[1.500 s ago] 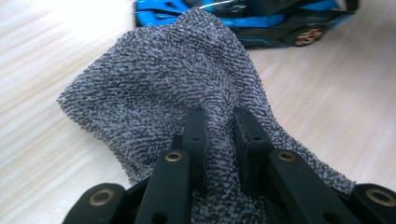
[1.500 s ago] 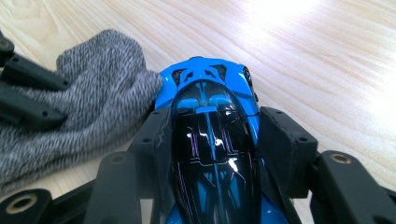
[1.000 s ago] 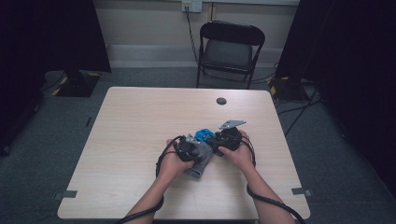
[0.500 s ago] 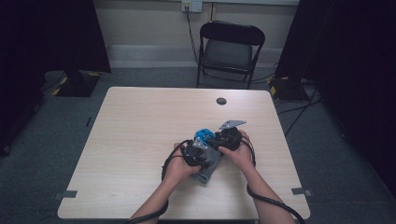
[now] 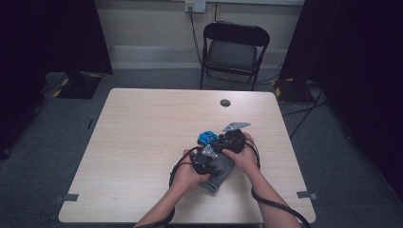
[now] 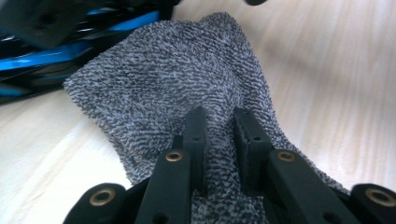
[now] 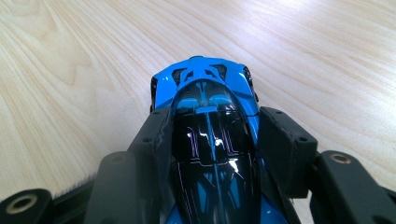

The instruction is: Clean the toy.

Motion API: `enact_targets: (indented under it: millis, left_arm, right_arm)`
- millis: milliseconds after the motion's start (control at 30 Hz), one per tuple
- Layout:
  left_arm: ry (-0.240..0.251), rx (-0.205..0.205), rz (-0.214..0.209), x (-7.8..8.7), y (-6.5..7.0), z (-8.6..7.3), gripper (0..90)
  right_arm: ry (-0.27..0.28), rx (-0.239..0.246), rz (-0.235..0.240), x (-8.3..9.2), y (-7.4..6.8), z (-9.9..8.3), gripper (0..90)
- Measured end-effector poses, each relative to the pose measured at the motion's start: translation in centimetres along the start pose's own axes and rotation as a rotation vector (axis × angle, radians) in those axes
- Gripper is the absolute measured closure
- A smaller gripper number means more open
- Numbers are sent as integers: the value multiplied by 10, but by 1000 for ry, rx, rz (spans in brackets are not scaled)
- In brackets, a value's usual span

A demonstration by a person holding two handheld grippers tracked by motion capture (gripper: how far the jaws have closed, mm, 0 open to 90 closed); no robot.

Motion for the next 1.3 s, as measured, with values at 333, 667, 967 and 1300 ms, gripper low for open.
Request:
enact_targets:
  millis: [333, 667, 967, 1300]
  left_arm:
    - [11, -36, -48, -2, 18, 2, 769]
    - [32, -57, -59, 5, 26, 0, 767]
    - [39, -63, -55, 8, 28, -2, 766]
    - [64, -68, -55, 7, 34, 1, 760]
  right_arm:
    - [4, 1, 6, 0, 1, 0, 458]
    - [5, -3, 8, 2, 1, -1, 457]
    - [0, 4, -1, 3, 1, -2, 420]
    - [32, 1, -6, 21, 5, -2, 326]
Point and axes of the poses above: each handheld gripper's, and its own axes: x roughly backward along the jaws, z roughly out of its top, y roughly to its right, the point moved 6 cm from there along -x, roughly forward along the jaws, and after that the axes turned 13 degrees about x, right-handed, at the moved point
